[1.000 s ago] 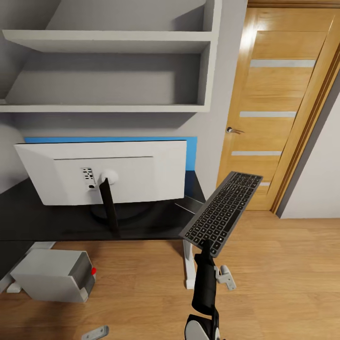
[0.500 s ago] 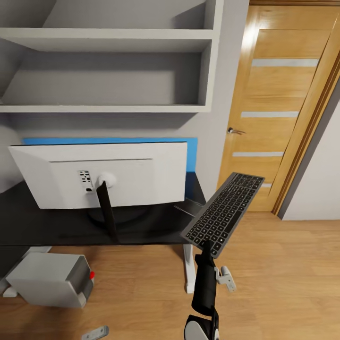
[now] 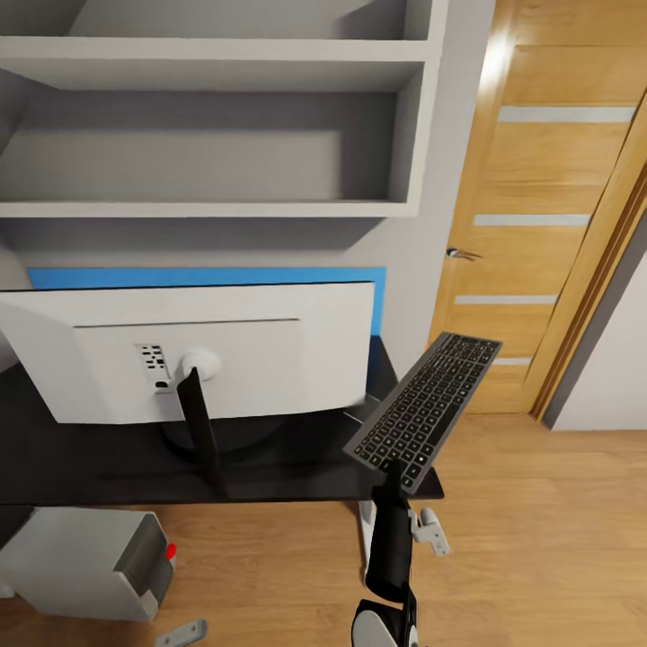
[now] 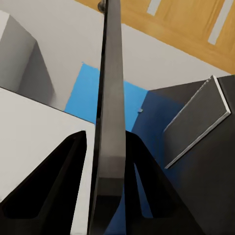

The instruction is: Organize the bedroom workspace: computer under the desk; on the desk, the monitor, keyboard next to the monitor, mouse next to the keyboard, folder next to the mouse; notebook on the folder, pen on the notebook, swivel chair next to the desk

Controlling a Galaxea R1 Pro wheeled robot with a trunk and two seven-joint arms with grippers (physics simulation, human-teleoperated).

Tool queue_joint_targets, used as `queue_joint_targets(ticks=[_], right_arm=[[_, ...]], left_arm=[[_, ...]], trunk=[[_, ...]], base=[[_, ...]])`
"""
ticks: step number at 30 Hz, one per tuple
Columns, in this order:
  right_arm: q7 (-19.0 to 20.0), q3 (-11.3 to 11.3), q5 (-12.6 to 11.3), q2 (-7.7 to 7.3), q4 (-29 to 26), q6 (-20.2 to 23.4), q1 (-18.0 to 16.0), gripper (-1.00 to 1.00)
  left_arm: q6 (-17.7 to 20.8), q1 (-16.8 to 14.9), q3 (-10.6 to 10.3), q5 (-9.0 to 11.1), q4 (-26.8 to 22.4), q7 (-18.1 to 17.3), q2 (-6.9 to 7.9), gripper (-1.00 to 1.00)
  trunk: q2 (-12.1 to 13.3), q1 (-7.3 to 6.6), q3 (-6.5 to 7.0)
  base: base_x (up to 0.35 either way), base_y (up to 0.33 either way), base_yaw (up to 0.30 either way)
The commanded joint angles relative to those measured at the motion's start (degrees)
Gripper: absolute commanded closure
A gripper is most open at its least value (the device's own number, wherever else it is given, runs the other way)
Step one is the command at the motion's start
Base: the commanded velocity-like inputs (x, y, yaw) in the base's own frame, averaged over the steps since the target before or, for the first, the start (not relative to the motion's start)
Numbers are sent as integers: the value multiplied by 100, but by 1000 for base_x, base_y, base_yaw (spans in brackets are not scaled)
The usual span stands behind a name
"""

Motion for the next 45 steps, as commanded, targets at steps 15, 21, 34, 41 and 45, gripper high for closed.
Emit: queue_joint_targets(ticks=[15, 21, 34, 41, 45], right_arm=[[-74, 22, 12, 2, 82, 22, -6, 100], [-69, 9, -434, -4, 137, 254, -6, 100], [-48, 10, -868, 12, 152, 635, -6, 100], [-48, 11, -878, 14, 153, 638, -6, 100], [-44, 11, -879, 10, 153, 638, -6, 100]], left_arm=[[20, -2, -16, 52, -10, 44, 13, -100], [21, -2, -15, 50, -10, 44, 15, -100], [21, -2, -15, 50, -10, 49, 15, -100], [21, -2, -14, 50, -10, 52, 15, -100], [17, -2, -17, 46, -12, 36, 15, -100]], trunk=[[-4, 1, -6], [-4, 1, -6], [-4, 1, -6], [-4, 1, -6], [-4, 1, -6]], base=[[12, 18, 0], [0, 0, 0], [0, 0, 0], [0, 0, 0], [0, 0, 0]])
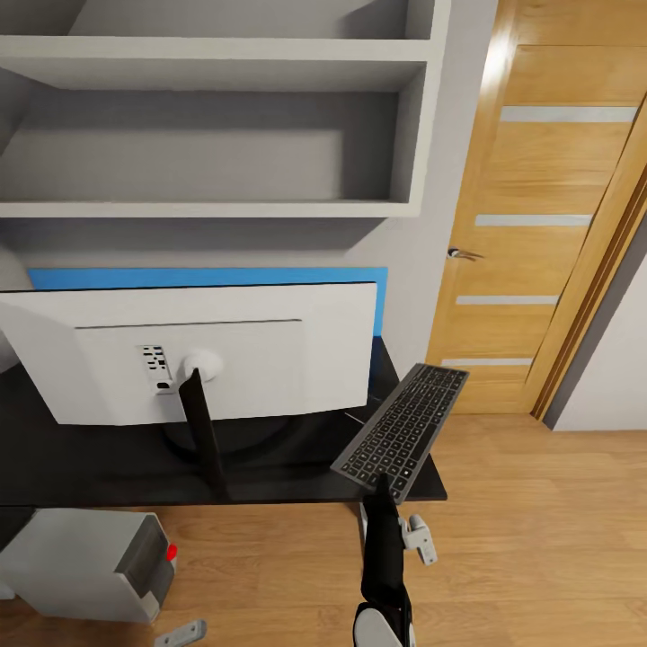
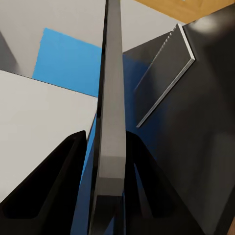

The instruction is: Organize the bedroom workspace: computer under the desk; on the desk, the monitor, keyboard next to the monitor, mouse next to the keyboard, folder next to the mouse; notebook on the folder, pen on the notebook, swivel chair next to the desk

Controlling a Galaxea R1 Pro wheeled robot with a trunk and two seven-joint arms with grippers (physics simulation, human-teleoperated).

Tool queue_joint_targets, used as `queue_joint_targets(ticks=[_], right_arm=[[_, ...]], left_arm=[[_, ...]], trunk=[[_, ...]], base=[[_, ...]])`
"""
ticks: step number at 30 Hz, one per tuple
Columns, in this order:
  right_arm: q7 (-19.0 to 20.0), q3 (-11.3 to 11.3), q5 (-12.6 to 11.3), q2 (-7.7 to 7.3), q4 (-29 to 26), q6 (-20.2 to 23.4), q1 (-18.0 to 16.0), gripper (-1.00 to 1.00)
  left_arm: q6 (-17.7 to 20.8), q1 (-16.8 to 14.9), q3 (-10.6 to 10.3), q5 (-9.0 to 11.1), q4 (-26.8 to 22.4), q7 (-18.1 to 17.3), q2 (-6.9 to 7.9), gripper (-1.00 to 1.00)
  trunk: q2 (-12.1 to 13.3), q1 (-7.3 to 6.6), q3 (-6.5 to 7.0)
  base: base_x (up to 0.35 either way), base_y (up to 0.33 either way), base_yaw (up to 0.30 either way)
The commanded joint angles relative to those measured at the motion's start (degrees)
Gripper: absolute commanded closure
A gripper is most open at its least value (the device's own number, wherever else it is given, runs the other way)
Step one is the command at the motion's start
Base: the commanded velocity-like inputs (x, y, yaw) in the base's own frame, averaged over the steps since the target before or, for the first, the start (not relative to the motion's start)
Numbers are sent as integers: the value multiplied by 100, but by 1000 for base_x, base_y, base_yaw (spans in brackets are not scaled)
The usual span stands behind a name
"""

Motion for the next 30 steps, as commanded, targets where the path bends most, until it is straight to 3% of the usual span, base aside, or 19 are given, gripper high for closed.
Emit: queue_joint_targets(ticks=[1, 30], right_arm=[[-51, 11, 28, -2, -5, -18, -6, 100], [-39, 73, 37, 14, -5, -27, -6, 100]], left_arm=[[21, -1, -26, 52, -14, 41, 6, -100], [24, -1, -9, 63, -63, 35, 6, -100]], trunk=[[-4, 0, -6], [-44, 22, -24]], base=[[0, 0, 0], [0, 0, 0]])
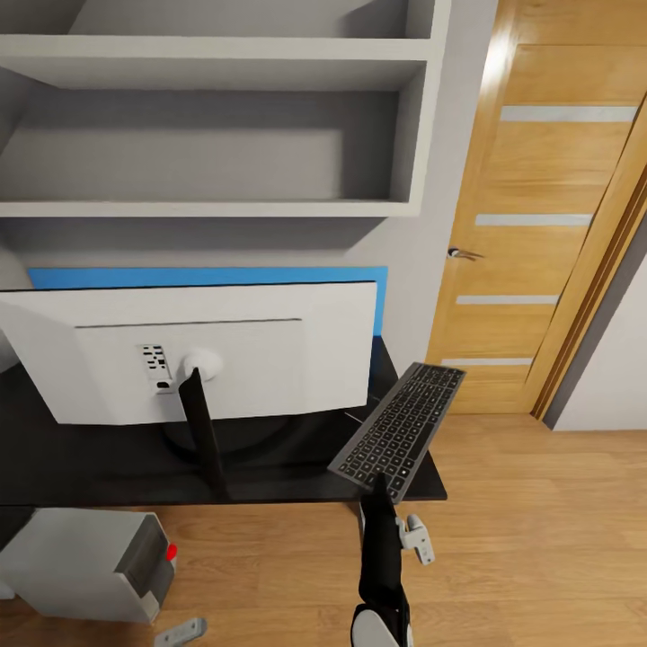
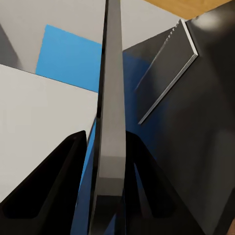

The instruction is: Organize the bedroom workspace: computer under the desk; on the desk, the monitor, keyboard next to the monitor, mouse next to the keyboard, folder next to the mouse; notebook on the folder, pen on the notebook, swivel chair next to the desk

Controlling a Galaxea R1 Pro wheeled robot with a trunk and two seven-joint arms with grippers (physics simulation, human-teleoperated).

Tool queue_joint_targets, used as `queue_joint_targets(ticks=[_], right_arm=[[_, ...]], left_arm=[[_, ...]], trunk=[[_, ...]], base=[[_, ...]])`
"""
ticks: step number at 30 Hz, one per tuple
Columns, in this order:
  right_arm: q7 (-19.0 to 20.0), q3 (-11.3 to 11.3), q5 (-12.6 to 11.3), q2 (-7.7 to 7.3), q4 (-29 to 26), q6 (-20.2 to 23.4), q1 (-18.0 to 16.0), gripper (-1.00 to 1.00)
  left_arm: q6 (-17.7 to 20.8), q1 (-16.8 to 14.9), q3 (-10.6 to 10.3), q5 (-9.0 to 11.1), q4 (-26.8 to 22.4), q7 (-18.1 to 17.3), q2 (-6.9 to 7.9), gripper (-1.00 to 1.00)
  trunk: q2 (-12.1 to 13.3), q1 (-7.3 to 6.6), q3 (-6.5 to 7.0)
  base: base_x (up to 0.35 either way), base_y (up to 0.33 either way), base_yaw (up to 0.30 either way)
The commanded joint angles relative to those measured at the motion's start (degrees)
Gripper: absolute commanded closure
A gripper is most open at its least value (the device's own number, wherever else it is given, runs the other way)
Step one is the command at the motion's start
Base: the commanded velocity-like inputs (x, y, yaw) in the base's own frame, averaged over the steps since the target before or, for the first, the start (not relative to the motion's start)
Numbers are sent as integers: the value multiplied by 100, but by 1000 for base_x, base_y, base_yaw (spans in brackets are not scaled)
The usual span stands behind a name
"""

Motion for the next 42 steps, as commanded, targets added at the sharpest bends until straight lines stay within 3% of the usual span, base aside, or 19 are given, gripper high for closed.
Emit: queue_joint_targets(ticks=[1, 6, 42], right_arm=[[-53, 16, 22, 12, 1, -21, -6, 100], [-53, 28, 30, 25, 198, -29, -6, 100], [-53, 19, 39, 25, 219, -38, -6, 100]], left_arm=[[24, -1, -25, 50, -12, 50, 6, -100], [25, -1, -25, 50, -12, 53, 6, -100], [23, -1, -61, 50, -12, 53, -3, -100]], trunk=[[-45, 22, -24], [-245, 132, -114], [-1649, 901, -743]], base=[[0, 0, 0], [0, 0, 0], [0, 0, 0]])
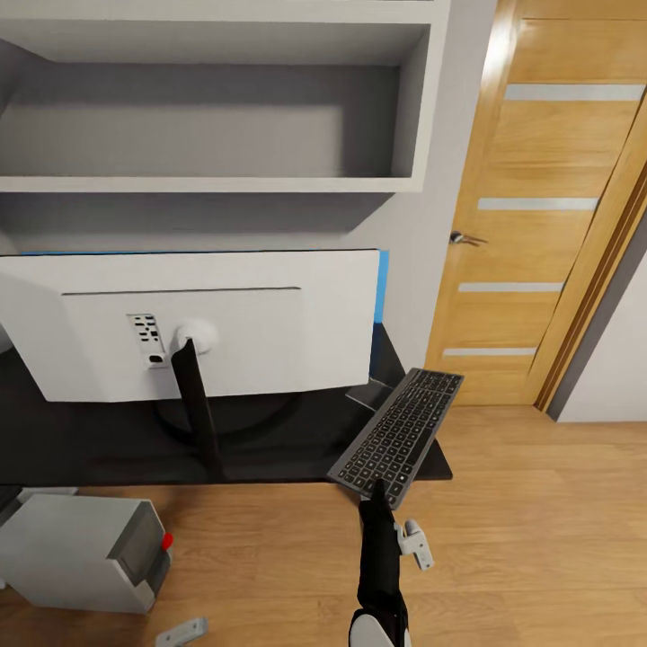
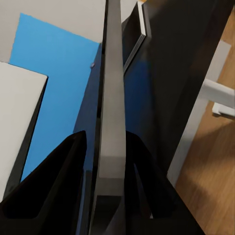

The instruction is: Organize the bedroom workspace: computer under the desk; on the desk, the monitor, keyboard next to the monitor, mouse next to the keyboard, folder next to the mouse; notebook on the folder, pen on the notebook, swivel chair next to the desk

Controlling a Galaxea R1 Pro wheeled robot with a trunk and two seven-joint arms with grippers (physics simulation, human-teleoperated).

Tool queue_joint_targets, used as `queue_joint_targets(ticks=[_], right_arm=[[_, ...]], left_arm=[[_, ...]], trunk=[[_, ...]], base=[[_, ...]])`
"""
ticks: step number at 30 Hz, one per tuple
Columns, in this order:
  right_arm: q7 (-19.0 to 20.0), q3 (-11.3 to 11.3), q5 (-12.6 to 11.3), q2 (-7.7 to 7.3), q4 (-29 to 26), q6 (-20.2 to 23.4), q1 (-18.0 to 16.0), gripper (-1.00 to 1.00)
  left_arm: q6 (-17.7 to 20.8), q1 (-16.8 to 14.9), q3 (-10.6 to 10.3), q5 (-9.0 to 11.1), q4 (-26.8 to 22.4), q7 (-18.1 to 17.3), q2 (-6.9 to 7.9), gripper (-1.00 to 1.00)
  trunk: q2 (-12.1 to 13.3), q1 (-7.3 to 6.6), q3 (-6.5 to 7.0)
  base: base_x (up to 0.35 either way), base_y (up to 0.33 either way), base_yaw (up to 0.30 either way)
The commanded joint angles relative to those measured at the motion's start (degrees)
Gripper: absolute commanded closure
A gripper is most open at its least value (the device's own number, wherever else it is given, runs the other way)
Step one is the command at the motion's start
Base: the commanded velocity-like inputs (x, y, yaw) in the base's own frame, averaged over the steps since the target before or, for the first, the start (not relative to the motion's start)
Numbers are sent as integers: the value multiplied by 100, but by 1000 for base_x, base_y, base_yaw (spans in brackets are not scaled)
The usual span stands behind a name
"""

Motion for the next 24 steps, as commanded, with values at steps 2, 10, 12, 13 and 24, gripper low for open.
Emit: queue_joint_targets(ticks=[2, 10, 12, 13, 24], right_arm=[[-54, 12, 43, -2, -3, -16, -6, 100], [-54, 12, 49, -2, -1, -16, -6, 100], [-54, 12, 49, -2, -2, -16, -6, 100], [-54, 12, 49, -2, -4, -16, -6, 100], [-54, 12, 58, -2, -9, -30, -6, 100]], left_arm=[[22, -1, -33, 51, -12, 52, 2, -100], [15, -1, -36, 51, -12, 71, 3, -100], [14, -1, -31, 51, -12, 72, 5, -100], [14, -1, -34, 51, -12, 73, 4, -100], [14, -1, -27, 51, -12, 40, 5, -100]], trunk=[[-3, 0, -6], [-204, 109, -95], [-284, 153, -131], [-324, 175, -149], [-404, 219, -185]], base=[[0, 0, 0], [0, 0, 0], [0, 0, 0], [0, 0, 0], [0, 0, 0]])
